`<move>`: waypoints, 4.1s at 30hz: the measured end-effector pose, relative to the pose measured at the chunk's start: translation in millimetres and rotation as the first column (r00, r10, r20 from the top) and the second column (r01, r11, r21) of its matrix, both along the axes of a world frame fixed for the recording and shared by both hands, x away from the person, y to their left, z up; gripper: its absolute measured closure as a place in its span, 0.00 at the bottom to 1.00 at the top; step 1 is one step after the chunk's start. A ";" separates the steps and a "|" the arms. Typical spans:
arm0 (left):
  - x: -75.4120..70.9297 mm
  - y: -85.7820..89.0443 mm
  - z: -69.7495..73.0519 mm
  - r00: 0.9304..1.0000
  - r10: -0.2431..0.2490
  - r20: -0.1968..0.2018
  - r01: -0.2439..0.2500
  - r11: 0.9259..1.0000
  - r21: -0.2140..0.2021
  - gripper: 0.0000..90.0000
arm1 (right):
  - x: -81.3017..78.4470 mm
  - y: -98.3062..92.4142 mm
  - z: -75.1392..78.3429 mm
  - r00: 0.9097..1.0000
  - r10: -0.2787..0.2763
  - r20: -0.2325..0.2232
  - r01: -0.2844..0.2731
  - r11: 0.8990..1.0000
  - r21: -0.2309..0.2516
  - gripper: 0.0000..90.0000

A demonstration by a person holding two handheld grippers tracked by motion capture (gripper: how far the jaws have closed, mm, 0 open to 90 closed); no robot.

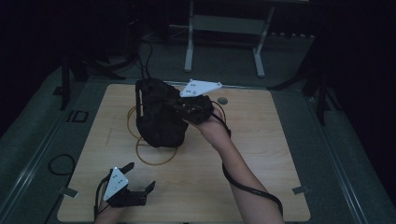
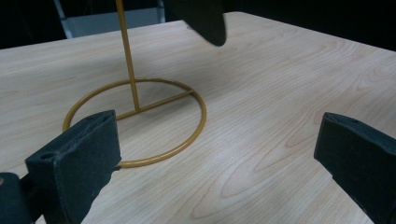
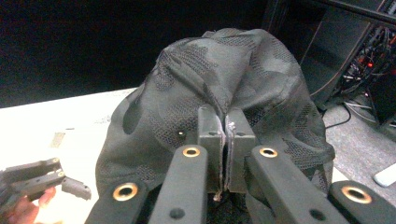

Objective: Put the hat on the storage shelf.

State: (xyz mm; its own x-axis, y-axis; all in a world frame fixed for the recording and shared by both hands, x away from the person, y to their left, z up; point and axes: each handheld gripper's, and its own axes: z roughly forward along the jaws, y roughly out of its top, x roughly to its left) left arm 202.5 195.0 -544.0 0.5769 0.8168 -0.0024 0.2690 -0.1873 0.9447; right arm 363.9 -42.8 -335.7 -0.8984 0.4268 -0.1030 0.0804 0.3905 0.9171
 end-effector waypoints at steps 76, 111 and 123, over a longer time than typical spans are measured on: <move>-0.9 -2.5 -5.2 1.000 -0.026 -0.014 0.026 1.000 0.000 0.01 | -16.5 -52.9 -67.1 0.996 -0.010 -0.089 0.012 1.000 0.019 0.15; 1.3 -2.9 -11.1 0.998 -0.043 -0.048 0.043 0.999 0.014 0.01 | -64.8 -149.1 -187.5 0.981 -0.057 -0.186 0.055 0.998 -0.013 0.16; 1.4 -4.8 -13.5 0.997 -0.051 -0.066 0.052 0.998 0.023 0.01 | -73.3 -170.2 -202.2 0.970 -0.073 -0.232 0.071 0.997 -0.016 0.16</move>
State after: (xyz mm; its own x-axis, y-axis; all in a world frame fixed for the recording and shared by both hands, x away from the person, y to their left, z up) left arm 204.0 190.2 -557.5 0.6175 0.7862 -0.0219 0.3194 -0.2252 0.9205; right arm 290.7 -213.0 -537.9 -0.8650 0.4912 0.1018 0.3194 0.3828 0.8669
